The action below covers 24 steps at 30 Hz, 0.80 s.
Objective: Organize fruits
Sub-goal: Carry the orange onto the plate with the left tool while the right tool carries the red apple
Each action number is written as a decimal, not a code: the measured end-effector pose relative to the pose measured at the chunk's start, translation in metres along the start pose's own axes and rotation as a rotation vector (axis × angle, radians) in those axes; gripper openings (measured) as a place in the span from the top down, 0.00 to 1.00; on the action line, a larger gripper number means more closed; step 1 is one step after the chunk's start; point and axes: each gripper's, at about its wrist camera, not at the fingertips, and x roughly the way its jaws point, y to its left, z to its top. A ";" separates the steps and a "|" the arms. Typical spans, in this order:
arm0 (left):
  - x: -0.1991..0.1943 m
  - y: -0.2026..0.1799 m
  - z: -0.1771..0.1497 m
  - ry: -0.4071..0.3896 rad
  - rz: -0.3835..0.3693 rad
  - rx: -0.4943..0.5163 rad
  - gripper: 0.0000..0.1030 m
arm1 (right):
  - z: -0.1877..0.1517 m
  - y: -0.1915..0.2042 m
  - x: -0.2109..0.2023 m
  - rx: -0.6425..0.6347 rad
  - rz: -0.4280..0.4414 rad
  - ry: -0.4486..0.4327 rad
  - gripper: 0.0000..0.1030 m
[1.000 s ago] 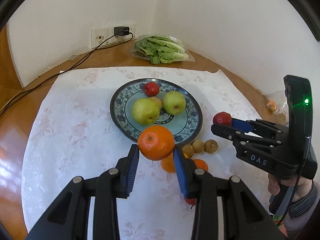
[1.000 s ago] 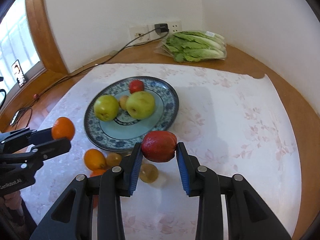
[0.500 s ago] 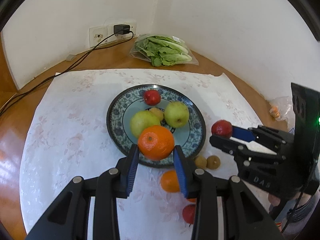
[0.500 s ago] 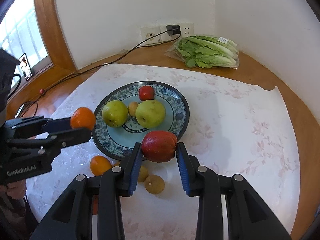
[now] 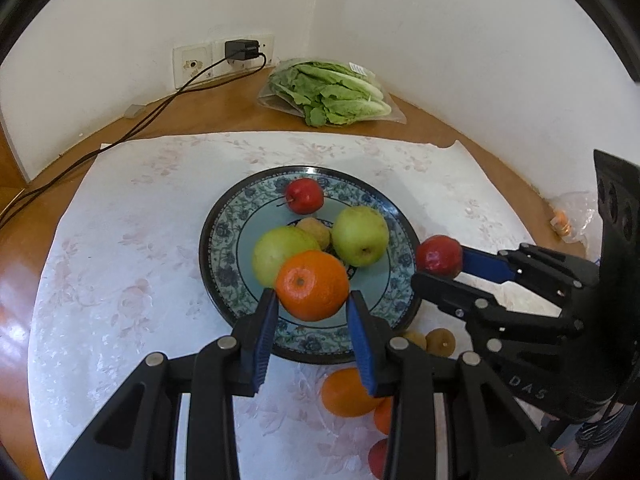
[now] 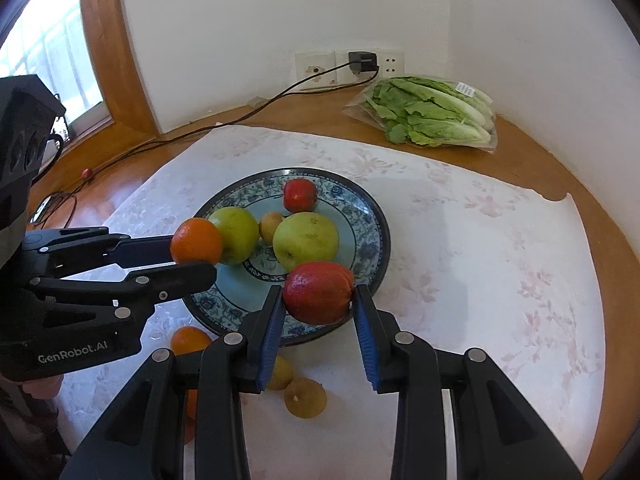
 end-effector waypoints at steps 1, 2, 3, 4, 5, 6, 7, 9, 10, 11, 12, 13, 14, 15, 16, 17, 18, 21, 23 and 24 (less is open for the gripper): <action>0.001 0.000 0.000 0.001 -0.001 -0.001 0.64 | 0.000 0.000 0.001 -0.001 0.004 0.001 0.66; 0.002 0.000 0.000 0.002 -0.002 -0.003 0.64 | 0.000 0.000 0.002 -0.001 0.008 0.002 0.66; 0.003 0.001 0.000 0.006 -0.002 -0.006 0.64 | 0.000 0.000 0.003 -0.001 0.012 0.001 0.66; 0.004 0.001 0.000 0.008 -0.003 -0.007 0.64 | 0.001 0.000 0.004 -0.001 0.015 0.000 0.66; 0.005 0.001 -0.001 0.010 -0.004 -0.009 0.64 | 0.001 0.001 0.004 -0.001 0.017 -0.001 0.66; 0.006 0.002 -0.002 0.015 -0.004 -0.013 0.64 | 0.001 0.001 0.004 -0.002 0.018 -0.003 0.66; 0.007 0.002 -0.002 0.018 -0.004 -0.016 0.64 | 0.001 0.001 0.004 -0.002 0.019 -0.004 0.66; 0.010 0.003 -0.003 0.025 -0.007 -0.022 0.64 | 0.001 0.000 0.004 0.000 0.018 -0.006 0.66; 0.011 0.003 -0.003 0.027 -0.008 -0.024 0.64 | 0.001 -0.001 0.005 0.004 0.017 -0.007 0.66; 0.012 0.004 -0.003 0.028 -0.008 -0.024 0.64 | 0.001 -0.001 0.005 0.007 0.016 -0.008 0.66; 0.013 0.003 -0.003 0.029 -0.008 -0.023 0.64 | 0.002 -0.002 0.006 0.010 0.016 -0.008 0.66; 0.014 0.003 -0.003 0.030 -0.008 -0.023 0.64 | 0.002 -0.003 0.007 0.013 0.016 -0.007 0.66; 0.014 0.004 -0.003 0.033 -0.008 -0.023 0.64 | 0.002 -0.004 0.007 0.014 0.016 -0.007 0.66; 0.015 0.004 -0.003 0.035 -0.008 -0.023 0.64 | 0.002 -0.004 0.008 0.014 0.016 -0.006 0.66; 0.016 0.004 -0.004 0.038 -0.007 -0.024 0.64 | 0.002 -0.004 0.009 0.015 0.017 -0.004 0.66; 0.017 0.005 -0.004 0.041 -0.006 -0.025 0.65 | 0.003 -0.005 0.011 0.017 0.020 -0.003 0.66; 0.019 0.005 -0.004 0.044 -0.005 -0.026 0.65 | 0.003 -0.005 0.012 0.017 0.023 -0.002 0.66; 0.022 0.007 -0.004 0.051 -0.001 -0.032 0.65 | 0.002 -0.005 0.015 0.019 0.031 0.002 0.66; 0.023 0.007 -0.004 0.054 0.001 -0.034 0.65 | 0.002 -0.005 0.018 0.021 0.038 0.007 0.66; 0.023 0.007 -0.004 0.053 0.002 -0.034 0.65 | 0.001 -0.005 0.020 0.023 0.043 0.011 0.66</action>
